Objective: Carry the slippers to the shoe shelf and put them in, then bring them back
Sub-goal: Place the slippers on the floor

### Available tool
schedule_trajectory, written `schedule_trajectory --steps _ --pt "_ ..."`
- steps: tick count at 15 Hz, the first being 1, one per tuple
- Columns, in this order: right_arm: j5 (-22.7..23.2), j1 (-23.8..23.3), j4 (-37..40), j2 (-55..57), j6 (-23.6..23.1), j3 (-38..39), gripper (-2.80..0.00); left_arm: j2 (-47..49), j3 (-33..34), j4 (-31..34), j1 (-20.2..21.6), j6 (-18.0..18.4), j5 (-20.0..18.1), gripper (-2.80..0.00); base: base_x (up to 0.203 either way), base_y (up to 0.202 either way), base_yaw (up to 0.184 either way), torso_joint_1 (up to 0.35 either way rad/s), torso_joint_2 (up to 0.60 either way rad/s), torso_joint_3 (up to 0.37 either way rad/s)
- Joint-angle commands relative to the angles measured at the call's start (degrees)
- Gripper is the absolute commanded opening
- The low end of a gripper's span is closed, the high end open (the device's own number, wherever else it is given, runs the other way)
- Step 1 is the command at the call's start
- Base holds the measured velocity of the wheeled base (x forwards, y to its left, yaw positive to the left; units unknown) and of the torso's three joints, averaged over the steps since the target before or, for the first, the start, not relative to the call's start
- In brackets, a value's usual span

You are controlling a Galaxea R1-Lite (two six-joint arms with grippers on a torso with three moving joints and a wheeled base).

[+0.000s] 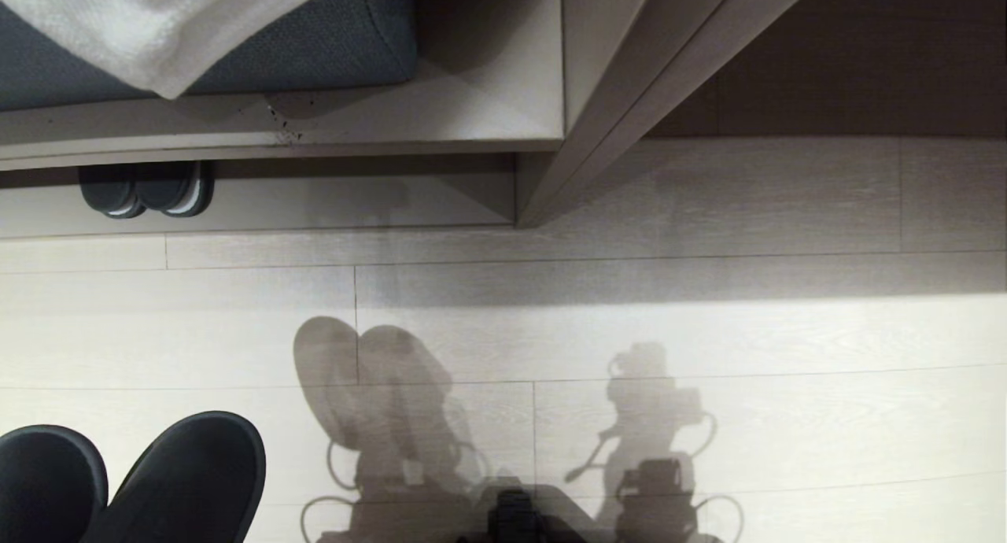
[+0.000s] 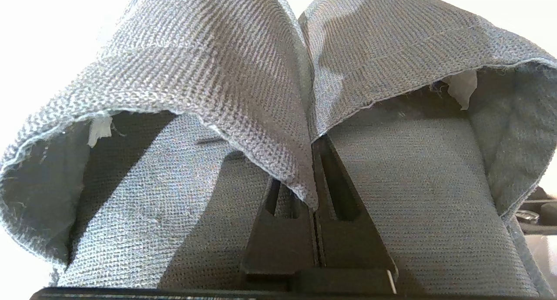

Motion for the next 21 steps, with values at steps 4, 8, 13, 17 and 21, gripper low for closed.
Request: schedule_trajectory --steps 4,8,13,17,21 --pt "0.0 0.0 0.0 -2.2 0.0 2.3 -2.80 0.0 0.0 0.0 0.0 -2.6 0.3 -2.80 0.000 0.000 0.000 0.000 0.00 0.000" --pt "0.0 0.0 0.0 -2.2 0.0 2.3 -2.80 0.0 0.0 0.0 0.0 -2.6 0.3 -2.80 0.000 0.000 0.000 0.000 0.00 0.000" --pt "0.0 0.0 0.0 -2.2 0.0 2.3 -2.80 0.0 0.0 -0.1 0.0 -2.6 0.3 -2.80 0.000 0.000 0.000 0.000 0.00 0.000" --pt "0.0 0.0 0.0 -2.2 0.0 2.3 -2.80 0.0 0.0 -0.2 0.0 -3.6 0.3 -2.80 0.000 0.000 0.000 0.001 0.00 0.013" --pt "0.0 0.0 0.0 -2.2 0.0 2.3 -2.80 0.1 0.0 0.1 0.0 -3.0 0.2 -2.80 0.000 0.000 0.000 0.000 0.00 0.159"
